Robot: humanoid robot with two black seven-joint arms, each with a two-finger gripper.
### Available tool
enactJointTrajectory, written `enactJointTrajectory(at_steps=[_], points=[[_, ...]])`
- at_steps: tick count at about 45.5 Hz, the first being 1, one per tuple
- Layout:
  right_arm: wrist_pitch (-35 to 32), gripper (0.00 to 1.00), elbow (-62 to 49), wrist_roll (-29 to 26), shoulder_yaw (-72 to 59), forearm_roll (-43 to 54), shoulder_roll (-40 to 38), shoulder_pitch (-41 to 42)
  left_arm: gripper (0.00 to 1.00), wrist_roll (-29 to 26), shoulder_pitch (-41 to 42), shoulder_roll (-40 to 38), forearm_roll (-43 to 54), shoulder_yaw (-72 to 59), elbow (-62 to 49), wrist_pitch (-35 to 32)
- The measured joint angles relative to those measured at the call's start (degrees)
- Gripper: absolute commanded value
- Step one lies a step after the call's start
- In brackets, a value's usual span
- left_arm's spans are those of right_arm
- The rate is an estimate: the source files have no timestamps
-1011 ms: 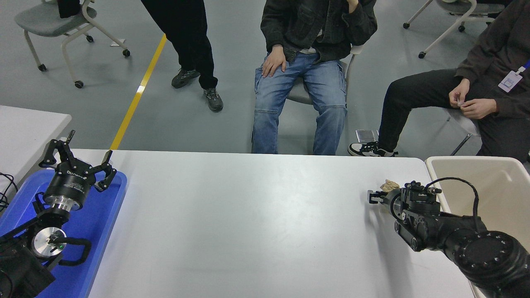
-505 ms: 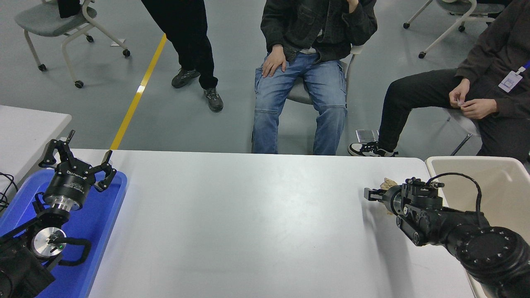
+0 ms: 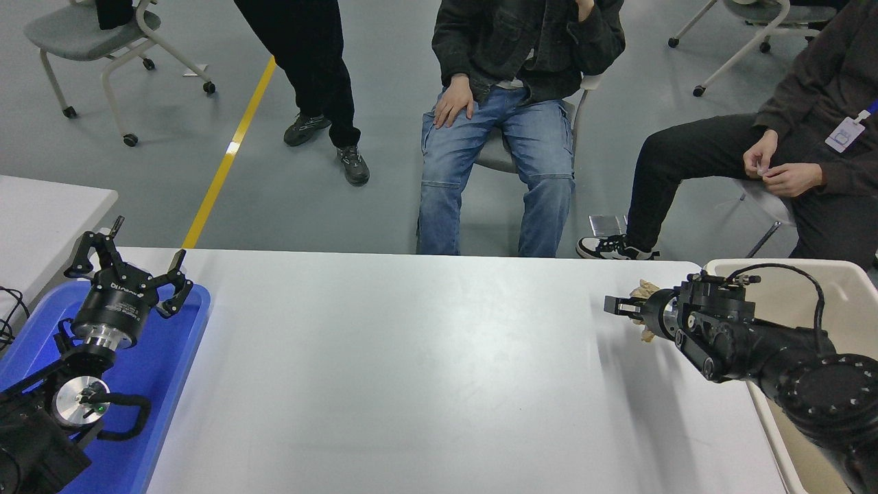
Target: Clean the table surface
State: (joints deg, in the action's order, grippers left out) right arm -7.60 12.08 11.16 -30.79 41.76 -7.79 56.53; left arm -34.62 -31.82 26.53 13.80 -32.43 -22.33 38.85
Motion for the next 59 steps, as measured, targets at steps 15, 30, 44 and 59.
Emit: enactJointTrajectory(at_steps=[15, 30, 44, 59], points=[[3.96, 0.00, 20.88, 0.46, 1.21, -3.23, -10.15, 7.56, 1.00, 0.00, 0.00, 0.01, 0.01, 0.00, -0.03, -0.01], [8.14, 0.00, 43.99, 0.43, 1.37, -3.36, -23.82, 15.60, 1.00, -0.01, 0.00, -0.02, 0.00, 0.00, -0.04, -0.01], [8.65, 0.00, 59.91, 0.37, 1.42, -3.05, -36.28, 20.73, 1.00, -0.01, 0.00, -0.03, 0.01, 0.00, -0.06, -0.01], [8.00, 0.00, 69.22, 0.43, 1.96, -1.44, -47.11, 23.84, 1.00, -0.01, 0.00, -0.03, 0.00, 0.00, -0.05, -0.01]])
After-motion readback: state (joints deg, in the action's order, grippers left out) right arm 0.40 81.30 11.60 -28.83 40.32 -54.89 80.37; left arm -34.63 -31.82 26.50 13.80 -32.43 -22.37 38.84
